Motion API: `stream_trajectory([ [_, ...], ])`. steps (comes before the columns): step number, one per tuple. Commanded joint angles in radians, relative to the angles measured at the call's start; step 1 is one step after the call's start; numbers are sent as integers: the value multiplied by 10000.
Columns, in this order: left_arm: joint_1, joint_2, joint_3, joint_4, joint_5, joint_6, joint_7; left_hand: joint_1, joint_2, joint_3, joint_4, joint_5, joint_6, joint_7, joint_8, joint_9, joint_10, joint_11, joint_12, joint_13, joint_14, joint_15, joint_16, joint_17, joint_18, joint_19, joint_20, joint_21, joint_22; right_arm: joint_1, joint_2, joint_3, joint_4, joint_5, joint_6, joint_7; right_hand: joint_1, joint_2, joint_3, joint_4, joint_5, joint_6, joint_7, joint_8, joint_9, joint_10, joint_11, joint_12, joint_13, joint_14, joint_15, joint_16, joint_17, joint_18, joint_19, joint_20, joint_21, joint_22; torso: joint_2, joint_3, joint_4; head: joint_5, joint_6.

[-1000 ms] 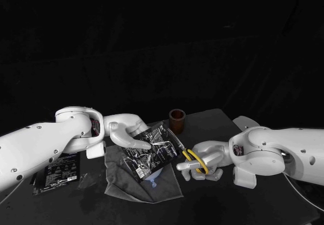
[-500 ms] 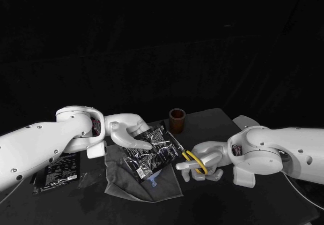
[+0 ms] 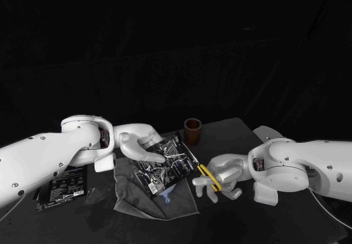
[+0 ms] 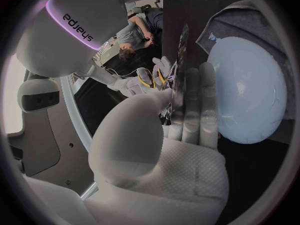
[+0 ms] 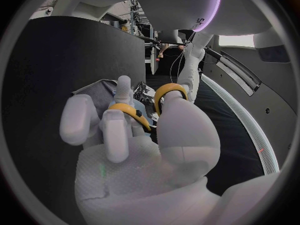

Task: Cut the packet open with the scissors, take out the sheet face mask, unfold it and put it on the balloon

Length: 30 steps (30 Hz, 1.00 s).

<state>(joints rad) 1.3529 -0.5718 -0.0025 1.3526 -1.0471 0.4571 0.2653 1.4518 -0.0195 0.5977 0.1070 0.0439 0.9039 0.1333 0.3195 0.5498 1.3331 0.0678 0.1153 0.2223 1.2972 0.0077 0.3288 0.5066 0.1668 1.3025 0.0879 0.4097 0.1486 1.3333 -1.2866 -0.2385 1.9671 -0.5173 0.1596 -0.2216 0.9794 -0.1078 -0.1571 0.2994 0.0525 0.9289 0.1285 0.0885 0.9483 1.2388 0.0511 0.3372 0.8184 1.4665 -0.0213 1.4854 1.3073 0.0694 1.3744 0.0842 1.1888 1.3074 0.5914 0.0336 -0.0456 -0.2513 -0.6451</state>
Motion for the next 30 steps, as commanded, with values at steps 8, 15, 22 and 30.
stream_trajectory([
  [8, 21, 3, 10, 23, 3, 124, 101, 96, 45, 307, -261, 42, 71, 12, 46, 920, 19, -41, -47, 14, -17, -36, 62, 17, 106, -61, -46, 42, 13, -6, -46, 2, 83, -238, 279, 243, 61, -150, -64, -12, -31, 173, 121, -76, -204, -386, 152, -1191, -1180, 559, 162, -114, 875, 140, -39, 161, -130, 1311, 7, 1, 6, 7, -7],
  [15, 21, 3, 10, 25, -2, 131, 96, 96, 45, 307, -261, 42, 71, 12, 46, 920, 19, -41, -47, 14, -17, -36, 62, 17, 106, -61, -46, 42, 13, -6, -54, 3, 183, -244, 302, 307, 123, -171, -32, -9, -28, 203, 183, -119, -365, -359, 224, -1801, -2021, 578, 228, -62, 931, 122, 16, 226, -28, 1356, 6, -4, 10, -2, 5],
  [22, 21, 0, 9, 9, -6, 139, 95, 96, 45, 307, -261, 42, 71, 12, 46, 920, 19, -41, -47, 14, -17, -36, 62, 17, 106, -61, -46, 42, 13, 5, -159, 4, 340, -234, 281, 387, 172, 102, 28, -21, -35, 489, 83, -37, -455, 107, 131, -1929, -2455, 616, 158, -2, 1012, 98, 105, 186, 131, 1420, 1, -9, 11, -20, 4],
  [30, 22, 32, 10, 33, -41, 93, 118, 96, 45, 307, -261, 42, 71, 12, 46, 920, 19, -41, -47, 14, -17, -36, 62, 17, 106, -61, -46, 42, 13, 8, 27, 4, 235, -146, 458, 338, 142, 74, 2, -17, -35, 511, 73, -39, -476, 161, 121, -1959, -2521, 608, 148, -21, 975, 103, 92, 175, 105, 1413, 9, -3, 18, -16, 10],
])
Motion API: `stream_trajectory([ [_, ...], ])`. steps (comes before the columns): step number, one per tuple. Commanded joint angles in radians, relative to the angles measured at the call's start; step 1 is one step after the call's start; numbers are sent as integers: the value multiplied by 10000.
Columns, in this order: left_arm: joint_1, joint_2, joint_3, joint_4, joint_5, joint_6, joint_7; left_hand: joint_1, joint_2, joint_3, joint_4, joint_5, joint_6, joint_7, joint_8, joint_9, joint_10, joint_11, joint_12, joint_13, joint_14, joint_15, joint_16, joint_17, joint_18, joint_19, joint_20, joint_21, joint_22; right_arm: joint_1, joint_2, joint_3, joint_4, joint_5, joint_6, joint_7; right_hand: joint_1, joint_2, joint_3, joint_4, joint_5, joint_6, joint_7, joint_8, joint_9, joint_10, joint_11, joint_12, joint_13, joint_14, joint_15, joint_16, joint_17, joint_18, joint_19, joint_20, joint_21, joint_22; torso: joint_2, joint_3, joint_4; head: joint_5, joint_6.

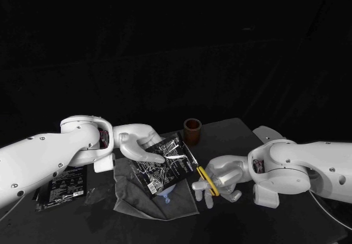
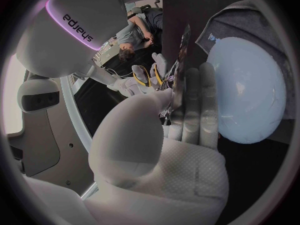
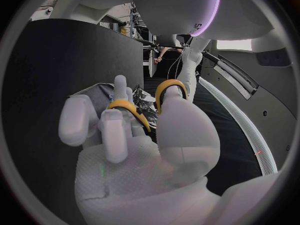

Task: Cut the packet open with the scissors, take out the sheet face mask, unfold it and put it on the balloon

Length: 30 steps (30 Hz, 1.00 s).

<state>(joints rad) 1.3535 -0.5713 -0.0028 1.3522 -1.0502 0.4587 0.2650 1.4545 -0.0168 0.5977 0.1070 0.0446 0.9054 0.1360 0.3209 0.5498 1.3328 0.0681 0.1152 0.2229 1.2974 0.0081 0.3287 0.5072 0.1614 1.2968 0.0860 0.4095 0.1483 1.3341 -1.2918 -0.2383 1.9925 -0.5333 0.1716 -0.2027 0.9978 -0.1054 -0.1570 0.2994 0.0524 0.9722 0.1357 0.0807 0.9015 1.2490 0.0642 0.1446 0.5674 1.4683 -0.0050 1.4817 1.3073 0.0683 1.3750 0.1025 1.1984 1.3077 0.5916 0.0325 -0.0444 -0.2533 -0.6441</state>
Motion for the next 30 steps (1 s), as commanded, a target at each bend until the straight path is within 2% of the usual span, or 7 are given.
stream_trajectory([
  [1, 16, 27, 12, 40, -14, 74, 122, 68, 18, 307, -261, 35, 55, -15, 32, 919, 22, -44, -46, 9, -19, -40, 62, 11, 160, -3, -27, 43, 17, 0, 97, 2, -26, 20, 354, 145, -45, 47, -1, -15, -34, 79, 0, 38, -9, 60, -9, -35, -15, 585, -15, 9, 961, 114, 88, -9, 11, 1411, 7, 7, 6, 4, 0],
  [8, 17, 28, 13, 34, -43, 62, 117, 68, 18, 307, -261, 35, 55, -15, 32, 919, 22, -44, -46, 9, -19, -40, 62, 11, 160, -3, -27, 43, 17, -2, 130, 2, 15, 34, 461, 109, -66, 62, 0, -15, -34, 87, -3, 36, -19, 79, -12, -51, -47, 584, -18, 6, 955, 118, 78, -13, -8, 1406, 12, 3, 3, 17, -48],
  [13, 18, 30, 13, -63, -60, 73, 107, 68, 18, 307, -261, 35, 55, -15, 32, 919, 22, -44, -46, 9, -19, -40, 62, 11, 160, -3, -27, 43, 17, -2, -17, 2, 97, 12, 477, 102, -74, 126, 18, -20, -35, 108, -11, 36, -36, 121, -19, -78, -103, 580, -24, -1, 942, 117, 78, -20, -8, 1408, -2, 2, -16, 15, -54],
  [20, 18, 11, 11, -253, -134, 39, 114, 73, 13, 309, -252, 34, 71, -23, 19, 940, 26, -51, -49, 33, -27, -45, 74, 53, 162, -20, -28, 73, 38, -1, -190, 2, 184, -3, 488, 94, -63, 167, 27, -23, -36, 139, -24, 43, -49, 175, -30, -94, -150, 579, -33, -6, 932, 117, 80, -27, -4, 1411, 1, 9, -12, -21, -46],
  [30, 18, -14, 10, -287, -204, 3, 133, 73, 13, 309, -252, 34, 71, -23, 19, 940, 26, -51, -49, 33, -27, -45, 74, 53, 162, -20, -28, 73, 38, 35, -452, 3, 515, -42, 469, 83, -42, 234, 41, -27, -37, 171, -37, 47, -67, 227, -42, -119, -209, 576, -44, -12, 921, 115, 83, -36, 2, 1414, 0, 6, -14, -32, -67],
])
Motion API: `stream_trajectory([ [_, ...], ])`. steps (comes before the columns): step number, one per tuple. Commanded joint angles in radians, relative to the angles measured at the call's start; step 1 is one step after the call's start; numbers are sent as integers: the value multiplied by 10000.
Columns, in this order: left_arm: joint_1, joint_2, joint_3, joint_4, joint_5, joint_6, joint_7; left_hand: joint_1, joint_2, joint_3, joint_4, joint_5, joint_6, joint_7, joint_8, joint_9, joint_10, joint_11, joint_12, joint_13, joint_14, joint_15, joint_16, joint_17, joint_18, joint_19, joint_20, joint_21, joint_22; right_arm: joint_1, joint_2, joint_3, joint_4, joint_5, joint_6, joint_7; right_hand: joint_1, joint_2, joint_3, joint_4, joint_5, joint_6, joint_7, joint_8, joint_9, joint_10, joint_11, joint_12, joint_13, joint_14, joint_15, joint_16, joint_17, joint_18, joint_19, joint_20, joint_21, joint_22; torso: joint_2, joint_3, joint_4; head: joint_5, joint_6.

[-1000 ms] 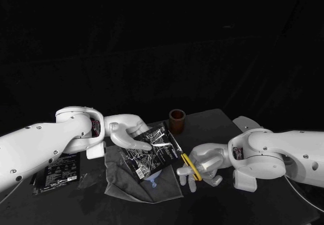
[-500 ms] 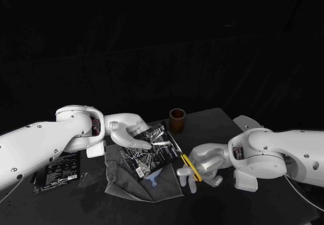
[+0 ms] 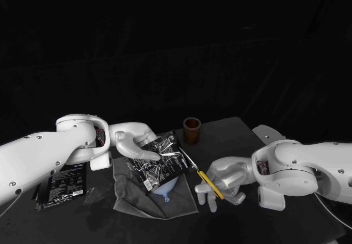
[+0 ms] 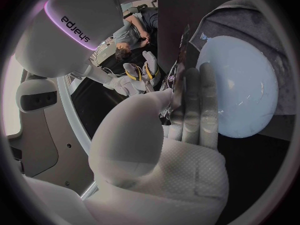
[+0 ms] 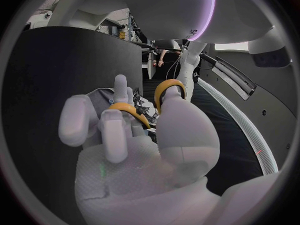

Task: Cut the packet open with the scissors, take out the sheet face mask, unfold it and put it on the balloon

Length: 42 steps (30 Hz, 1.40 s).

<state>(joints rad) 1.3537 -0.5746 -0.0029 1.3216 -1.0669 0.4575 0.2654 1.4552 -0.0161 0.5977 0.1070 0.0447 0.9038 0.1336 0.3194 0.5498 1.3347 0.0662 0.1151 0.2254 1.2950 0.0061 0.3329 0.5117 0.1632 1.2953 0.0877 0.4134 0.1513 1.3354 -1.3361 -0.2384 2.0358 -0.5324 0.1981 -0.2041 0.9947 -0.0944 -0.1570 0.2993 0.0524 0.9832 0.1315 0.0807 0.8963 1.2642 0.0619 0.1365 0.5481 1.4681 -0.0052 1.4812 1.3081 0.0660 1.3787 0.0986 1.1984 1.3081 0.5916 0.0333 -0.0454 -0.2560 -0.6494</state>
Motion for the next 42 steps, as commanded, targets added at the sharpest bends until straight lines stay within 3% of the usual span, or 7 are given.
stream_trajectory([
  [1, 15, 22, 11, 23, -45, 12, 132, 66, 6, 310, -252, 34, 87, 1, 34, 940, 6, -32, -49, 8, -3, -25, 32, 8, 145, -5, -45, 35, 8, 35, 0, 4, 96, -53, 209, 97, -11, 124, 40, -26, -37, 60, 5, 47, -15, 76, -20, -38, -16, 579, -42, -7, 913, 138, 46, 3, 3, 1410, -1, -2, -3, -8, -11],
  [16, 14, -50, 11, 274, -83, -43, 198, 69, 3, 311, -249, 34, 96, -4, 28, 951, 9, -36, -50, 21, -6, -28, 39, 31, 146, -13, -46, 52, 20, 125, 313, 9, -288, 45, 290, 242, 33, 265, 54, -34, -39, 107, -14, 51, -45, 157, -38, -80, -113, 583, -58, -3, 920, 134, 59, -12, 25, 1420, 14, 4, 15, 22, -17],
  [42, 14, -109, 11, 625, -83, -20, 274, 66, 11, 309, -232, 33, 104, -11, 20, 966, 7, -41, -56, 35, -17, -27, 43, 56, 145, -29, -43, 66, 31, 129, 569, 12, -458, 140, 548, 307, 118, 462, 39, -44, -42, 144, -25, 46, -85, 227, -47, -142, -231, 576, -69, -20, 887, 141, 40, -26, -15, 1411, 6, 3, 1, 54, -22],
])
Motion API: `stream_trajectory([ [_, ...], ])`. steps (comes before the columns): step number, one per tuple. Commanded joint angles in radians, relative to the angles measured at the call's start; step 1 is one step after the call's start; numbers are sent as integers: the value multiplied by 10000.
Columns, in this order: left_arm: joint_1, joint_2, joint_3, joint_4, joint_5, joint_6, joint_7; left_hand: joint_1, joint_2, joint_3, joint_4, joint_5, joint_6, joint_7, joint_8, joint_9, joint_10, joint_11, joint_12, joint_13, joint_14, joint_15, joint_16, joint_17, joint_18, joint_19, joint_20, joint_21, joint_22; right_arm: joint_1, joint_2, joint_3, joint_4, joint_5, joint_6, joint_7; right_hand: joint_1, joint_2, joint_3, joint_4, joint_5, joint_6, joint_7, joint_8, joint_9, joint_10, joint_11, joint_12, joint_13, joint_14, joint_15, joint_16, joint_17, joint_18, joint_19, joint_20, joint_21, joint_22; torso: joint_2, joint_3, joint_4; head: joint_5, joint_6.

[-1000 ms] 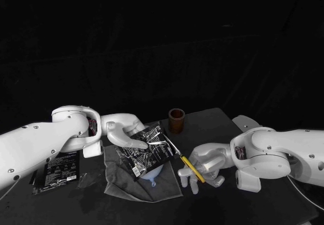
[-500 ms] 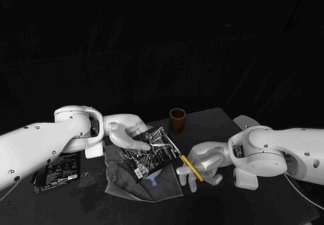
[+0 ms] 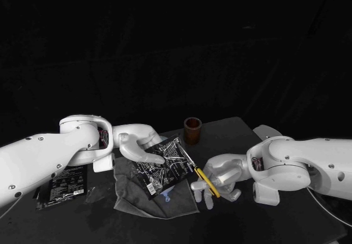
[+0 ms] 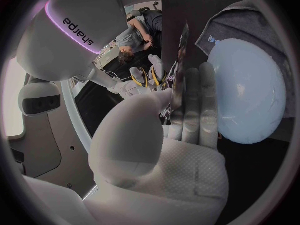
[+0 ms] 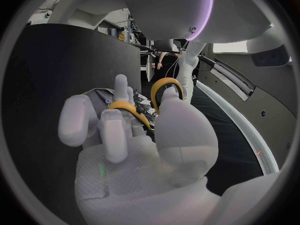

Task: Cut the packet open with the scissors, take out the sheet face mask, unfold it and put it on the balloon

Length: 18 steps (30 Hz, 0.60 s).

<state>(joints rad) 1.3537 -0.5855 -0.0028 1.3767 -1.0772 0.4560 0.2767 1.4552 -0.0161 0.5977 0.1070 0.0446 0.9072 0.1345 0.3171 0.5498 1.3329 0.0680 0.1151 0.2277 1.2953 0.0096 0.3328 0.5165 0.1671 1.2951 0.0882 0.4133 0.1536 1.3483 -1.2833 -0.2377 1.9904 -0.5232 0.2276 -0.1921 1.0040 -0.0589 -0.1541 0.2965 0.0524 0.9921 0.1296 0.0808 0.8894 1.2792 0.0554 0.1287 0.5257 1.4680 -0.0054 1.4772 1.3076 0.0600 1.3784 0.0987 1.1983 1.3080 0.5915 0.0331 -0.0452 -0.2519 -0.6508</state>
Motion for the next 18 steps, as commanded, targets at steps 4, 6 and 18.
stream_trajectory([
  [4, 14, -12, 11, 151, -31, 6, 159, 68, 9, 308, -233, 33, 73, -22, 42, 968, 25, -61, -56, 14, -21, -63, 45, 12, 107, -29, -49, 70, 11, 6, 66, 10, -25, 54, 263, 201, 25, 106, 10, -16, -42, 56, -6, 46, -15, 77, 18, -64, -7, 577, -68, 20, 892, 200, 42, -27, -14, 1412, 4, 7, 3, 9, -21],
  [6, 14, -17, 11, 187, -73, 14, 156, 68, 9, 308, -233, 33, 73, -22, 42, 968, 25, -61, -56, 14, -21, -63, 45, 12, 107, -29, -49, 70, 11, 29, 69, 12, -51, 60, 268, 206, 38, 141, 1, -17, -43, 64, -8, 46, -22, 92, 15, -73, -26, 573, -69, 11, 875, 202, 37, -29, -25, 1409, -1, 0, 4, -6, -19],
  [18, 14, -29, 11, 332, -204, 36, 159, 78, 7, 311, -240, 34, 77, -27, 41, 973, 24, -68, -58, 19, -24, -66, 47, 21, 108, -33, -50, 76, 15, 173, 90, 20, -329, 153, 260, 254, 63, 172, -14, -21, -43, 80, -13, 49, -29, 116, 11, -81, -48, 574, -73, 13, 878, 198, 47, -31, -6, 1416, 5, 1, -2, -5, -11],
])
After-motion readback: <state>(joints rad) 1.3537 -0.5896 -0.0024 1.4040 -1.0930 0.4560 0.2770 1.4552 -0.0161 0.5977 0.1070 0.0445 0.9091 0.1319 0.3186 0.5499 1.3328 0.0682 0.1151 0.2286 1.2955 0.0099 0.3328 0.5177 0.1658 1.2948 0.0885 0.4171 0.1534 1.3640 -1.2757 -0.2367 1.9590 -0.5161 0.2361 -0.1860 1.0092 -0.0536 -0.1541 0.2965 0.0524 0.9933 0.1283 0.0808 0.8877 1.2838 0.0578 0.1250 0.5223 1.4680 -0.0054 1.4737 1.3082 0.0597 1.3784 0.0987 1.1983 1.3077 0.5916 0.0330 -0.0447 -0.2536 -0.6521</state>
